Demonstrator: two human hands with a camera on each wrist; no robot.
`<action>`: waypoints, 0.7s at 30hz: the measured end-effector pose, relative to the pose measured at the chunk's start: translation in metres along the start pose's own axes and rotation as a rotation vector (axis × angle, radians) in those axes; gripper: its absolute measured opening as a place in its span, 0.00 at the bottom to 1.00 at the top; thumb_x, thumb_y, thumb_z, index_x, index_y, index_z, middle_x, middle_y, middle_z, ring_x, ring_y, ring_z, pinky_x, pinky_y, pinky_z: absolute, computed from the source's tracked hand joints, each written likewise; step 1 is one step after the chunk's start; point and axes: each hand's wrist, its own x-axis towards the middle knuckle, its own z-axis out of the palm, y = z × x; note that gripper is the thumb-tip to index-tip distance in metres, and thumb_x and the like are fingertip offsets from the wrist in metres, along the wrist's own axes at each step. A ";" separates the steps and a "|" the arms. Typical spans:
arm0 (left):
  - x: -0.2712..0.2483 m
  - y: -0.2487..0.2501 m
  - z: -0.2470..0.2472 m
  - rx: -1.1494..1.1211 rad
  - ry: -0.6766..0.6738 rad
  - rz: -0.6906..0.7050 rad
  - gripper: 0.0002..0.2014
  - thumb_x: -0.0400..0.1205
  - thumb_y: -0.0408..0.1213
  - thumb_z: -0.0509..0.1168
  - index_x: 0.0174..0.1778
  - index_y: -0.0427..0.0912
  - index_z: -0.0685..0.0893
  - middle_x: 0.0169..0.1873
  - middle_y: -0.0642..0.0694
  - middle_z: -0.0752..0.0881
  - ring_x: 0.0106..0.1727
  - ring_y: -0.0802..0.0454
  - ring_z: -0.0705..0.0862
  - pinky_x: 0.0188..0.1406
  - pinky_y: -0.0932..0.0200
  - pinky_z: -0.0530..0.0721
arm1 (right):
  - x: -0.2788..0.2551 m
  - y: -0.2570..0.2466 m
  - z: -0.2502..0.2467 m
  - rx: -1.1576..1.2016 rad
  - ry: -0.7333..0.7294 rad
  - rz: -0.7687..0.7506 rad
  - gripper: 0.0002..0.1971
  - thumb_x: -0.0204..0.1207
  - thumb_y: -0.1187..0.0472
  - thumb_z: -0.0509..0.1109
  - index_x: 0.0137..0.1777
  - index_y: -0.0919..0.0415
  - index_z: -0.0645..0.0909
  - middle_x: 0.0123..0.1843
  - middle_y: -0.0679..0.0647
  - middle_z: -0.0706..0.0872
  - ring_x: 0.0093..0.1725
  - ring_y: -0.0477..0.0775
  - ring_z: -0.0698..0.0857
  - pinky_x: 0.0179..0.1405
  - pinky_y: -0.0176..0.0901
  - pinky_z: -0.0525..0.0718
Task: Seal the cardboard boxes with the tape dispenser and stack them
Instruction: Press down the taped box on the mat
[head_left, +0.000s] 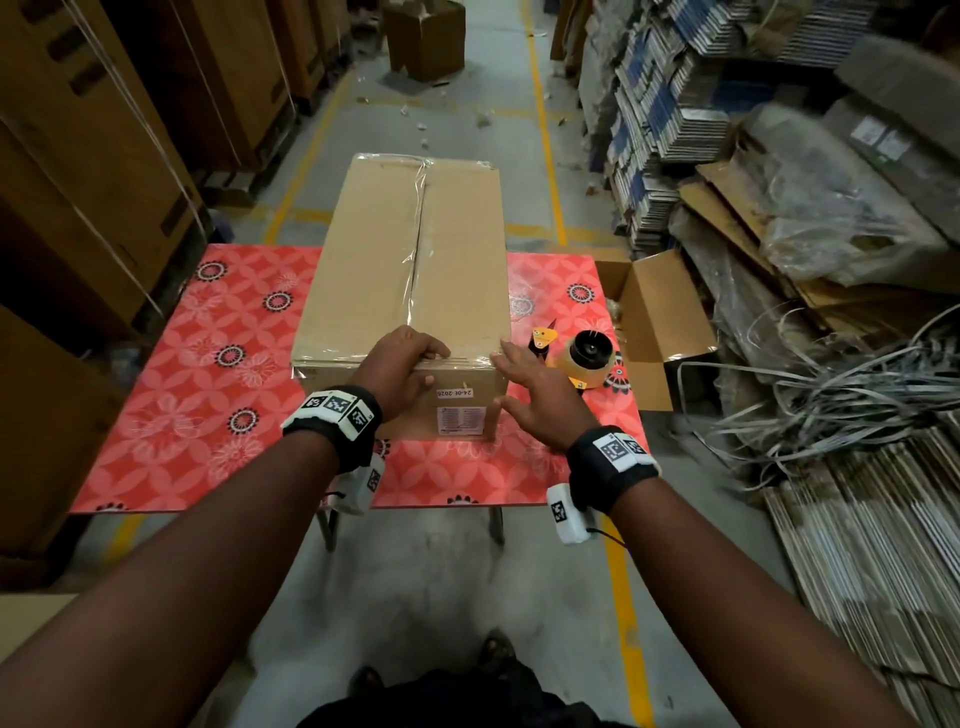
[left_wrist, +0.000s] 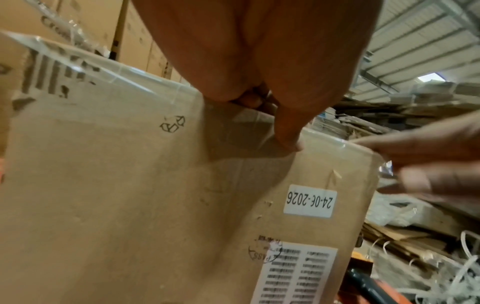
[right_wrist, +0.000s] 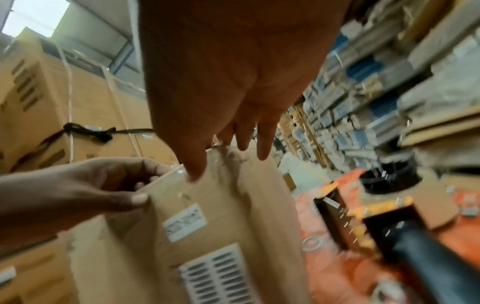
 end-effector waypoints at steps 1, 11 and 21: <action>0.000 0.000 0.000 -0.014 0.000 0.006 0.19 0.73 0.26 0.72 0.59 0.47 0.84 0.49 0.48 0.77 0.48 0.58 0.75 0.53 0.66 0.71 | 0.001 0.002 -0.004 -0.059 -0.046 -0.013 0.34 0.76 0.69 0.73 0.83 0.56 0.70 0.86 0.55 0.65 0.86 0.57 0.60 0.84 0.54 0.62; 0.001 -0.001 0.000 -0.045 0.003 -0.004 0.19 0.73 0.26 0.72 0.58 0.46 0.85 0.48 0.50 0.76 0.47 0.57 0.76 0.52 0.66 0.71 | 0.033 -0.004 -0.016 -0.235 -0.040 -0.139 0.06 0.76 0.63 0.75 0.51 0.62 0.86 0.61 0.59 0.87 0.62 0.63 0.86 0.54 0.56 0.87; 0.002 0.006 -0.001 -0.034 0.025 -0.048 0.14 0.73 0.41 0.76 0.54 0.49 0.85 0.44 0.51 0.76 0.46 0.54 0.77 0.51 0.55 0.79 | 0.036 -0.028 -0.010 -0.257 0.090 -0.076 0.13 0.77 0.50 0.74 0.39 0.59 0.81 0.40 0.53 0.83 0.44 0.58 0.81 0.37 0.48 0.74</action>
